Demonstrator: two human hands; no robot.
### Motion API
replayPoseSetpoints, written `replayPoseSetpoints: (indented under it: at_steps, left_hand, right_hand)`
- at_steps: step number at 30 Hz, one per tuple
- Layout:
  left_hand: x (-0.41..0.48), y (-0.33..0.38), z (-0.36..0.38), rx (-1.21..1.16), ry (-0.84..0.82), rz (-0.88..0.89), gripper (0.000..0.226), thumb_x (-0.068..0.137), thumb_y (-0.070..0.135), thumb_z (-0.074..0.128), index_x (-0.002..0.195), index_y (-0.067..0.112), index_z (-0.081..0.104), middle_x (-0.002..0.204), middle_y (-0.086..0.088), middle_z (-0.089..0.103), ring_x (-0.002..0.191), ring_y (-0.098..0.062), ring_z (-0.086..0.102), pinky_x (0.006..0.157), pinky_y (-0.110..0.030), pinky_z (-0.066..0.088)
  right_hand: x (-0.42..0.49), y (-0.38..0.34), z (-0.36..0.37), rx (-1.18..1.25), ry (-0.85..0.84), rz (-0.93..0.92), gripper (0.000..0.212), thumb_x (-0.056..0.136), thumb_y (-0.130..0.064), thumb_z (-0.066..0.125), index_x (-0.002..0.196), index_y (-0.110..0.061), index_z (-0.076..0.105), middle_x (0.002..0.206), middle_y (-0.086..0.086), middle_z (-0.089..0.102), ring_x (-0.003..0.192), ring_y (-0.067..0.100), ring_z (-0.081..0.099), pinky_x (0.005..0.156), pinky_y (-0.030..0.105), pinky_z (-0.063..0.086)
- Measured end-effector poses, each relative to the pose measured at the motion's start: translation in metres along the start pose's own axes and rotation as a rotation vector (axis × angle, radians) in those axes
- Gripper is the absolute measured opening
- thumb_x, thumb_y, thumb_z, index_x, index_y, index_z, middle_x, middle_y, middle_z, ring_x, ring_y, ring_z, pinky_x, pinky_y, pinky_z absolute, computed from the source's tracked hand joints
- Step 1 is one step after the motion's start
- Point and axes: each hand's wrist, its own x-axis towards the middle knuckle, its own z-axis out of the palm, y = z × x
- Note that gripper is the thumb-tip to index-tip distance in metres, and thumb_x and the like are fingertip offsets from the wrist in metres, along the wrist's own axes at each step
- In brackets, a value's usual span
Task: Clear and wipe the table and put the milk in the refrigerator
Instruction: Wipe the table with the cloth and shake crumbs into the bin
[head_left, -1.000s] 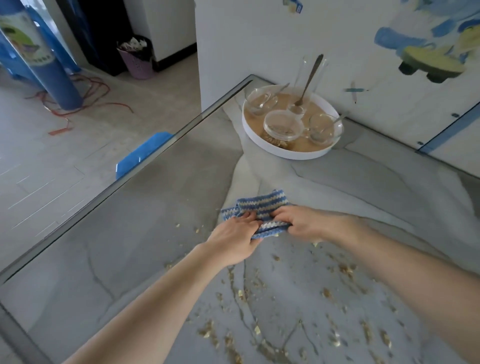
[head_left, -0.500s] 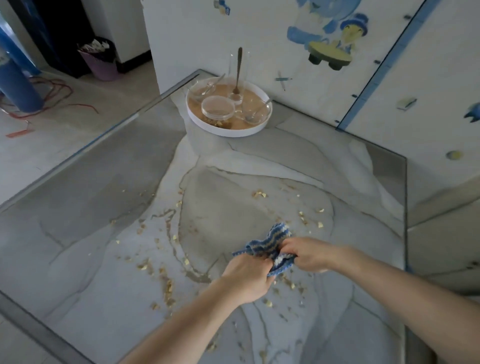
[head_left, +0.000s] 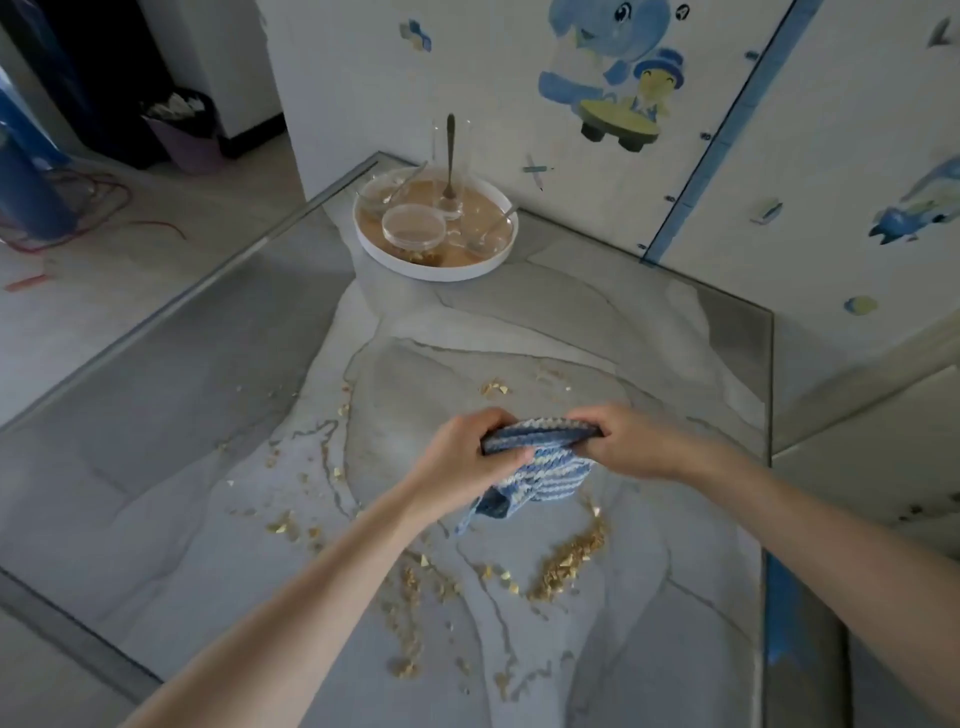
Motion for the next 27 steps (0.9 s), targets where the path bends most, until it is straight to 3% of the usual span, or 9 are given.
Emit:
replayPoseSetpoints:
  at_steps: [5, 8, 10, 12, 15, 18, 19, 22, 27]
  left_hand:
    - [0.016, -0.016, -0.077, -0.027, 0.164, -0.008, 0.023, 0.08, 0.01, 0.065, 0.072, 0.024, 0.048, 0.066, 0.013, 0.049, 0.06, -0.001, 0.045, 0.053, -0.012, 0.033]
    - [0.02, -0.038, -0.131, 0.023, 0.254, -0.033, 0.015, 0.08, 0.011, 0.064, 0.08, 0.017, 0.05, 0.067, 0.012, 0.05, 0.063, -0.005, 0.047, 0.055, -0.011, 0.034]
    - [0.023, -0.057, -0.166, 0.086, 0.313, -0.051, 0.014, 0.08, 0.011, 0.063, 0.082, 0.017, 0.05, 0.068, 0.012, 0.049, 0.065, -0.009, 0.047, 0.055, -0.01, 0.034]
    - [0.026, -0.081, -0.2, 0.137, 0.368, -0.073, 0.016, 0.08, 0.009, 0.061, 0.082, 0.019, 0.048, 0.068, 0.013, 0.048, 0.063, -0.007, 0.046, 0.053, -0.009, 0.034]
    - [0.028, -0.113, -0.234, 0.176, 0.446, -0.139, 0.015, 0.078, 0.004, 0.054, 0.084, 0.016, 0.046, 0.068, 0.01, 0.047, 0.061, -0.004, 0.043, 0.05, -0.01, 0.033]
    - [0.028, -0.149, -0.252, 0.222, 0.509, -0.169, 0.013, 0.079, 0.003, 0.051, 0.085, 0.013, 0.044, 0.072, 0.001, 0.05, 0.064, -0.018, 0.043, 0.051, -0.014, 0.031]
    - [0.028, -0.157, -0.254, 0.236, 0.518, -0.174, 0.013, 0.08, 0.002, 0.05, 0.087, 0.011, 0.045, 0.076, -0.001, 0.052, 0.068, -0.021, 0.044, 0.052, -0.017, 0.031]
    - [0.027, -0.193, -0.254, 0.241, 0.481, -0.234, 0.026, 0.081, 0.0, 0.048, 0.106, 0.008, 0.051, 0.098, -0.006, 0.06, 0.083, -0.021, 0.05, 0.062, -0.023, 0.029]
    - [0.021, -0.226, -0.224, 0.397, 0.233, -0.334, 0.045, 0.087, 0.005, 0.046, 0.13, 0.017, 0.042, 0.13, -0.006, 0.053, 0.115, -0.026, 0.051, 0.088, -0.031, 0.04]
  right_hand:
    - [0.061, -0.062, -0.026, 0.022, 0.052, -0.093, 0.013, 0.079, -0.008, 0.054, 0.086, 0.001, 0.059, 0.071, 0.006, 0.051, 0.063, 0.011, 0.044, 0.052, 0.017, 0.031]
    - [0.109, -0.106, -0.029, 0.026, 0.056, -0.16, 0.014, 0.082, 0.0, 0.051, 0.092, 0.004, 0.06, 0.077, 0.01, 0.052, 0.073, 0.016, 0.046, 0.059, 0.023, 0.033]
    - [0.141, -0.138, -0.028, 0.037, 0.041, -0.207, 0.013, 0.084, 0.0, 0.05, 0.086, -0.006, 0.061, 0.077, 0.006, 0.054, 0.078, 0.017, 0.048, 0.061, 0.023, 0.035]
    - [0.177, -0.17, -0.022, 0.03, 0.05, -0.254, 0.02, 0.084, -0.001, 0.048, 0.077, -0.017, 0.057, 0.072, 0.001, 0.053, 0.078, 0.016, 0.048, 0.057, 0.014, 0.034]
    - [0.222, -0.205, -0.007, 0.047, 0.091, -0.305, 0.021, 0.083, 0.001, 0.045, 0.091, -0.008, 0.062, 0.079, 0.005, 0.054, 0.079, 0.016, 0.048, 0.053, 0.007, 0.032]
    - [0.262, -0.228, 0.019, 0.088, 0.077, -0.344, 0.027, 0.08, 0.004, 0.043, 0.097, -0.005, 0.063, 0.082, 0.005, 0.056, 0.079, 0.018, 0.05, 0.057, 0.009, 0.035]
    - [0.27, -0.23, 0.026, 0.096, 0.07, -0.352, 0.028, 0.08, 0.004, 0.044, 0.098, -0.005, 0.063, 0.084, 0.006, 0.058, 0.082, 0.019, 0.052, 0.063, 0.017, 0.039]
    - [0.299, -0.234, 0.056, 0.067, 0.004, -0.325, 0.037, 0.078, 0.005, 0.043, 0.107, -0.008, 0.063, 0.104, 0.013, 0.066, 0.095, 0.024, 0.057, 0.076, 0.03, 0.043]
    - [0.312, -0.221, 0.091, -0.091, -0.21, -0.278, 0.048, 0.084, 0.007, 0.042, 0.124, -0.014, 0.056, 0.138, 0.006, 0.049, 0.129, 0.021, 0.043, 0.096, 0.018, 0.03]
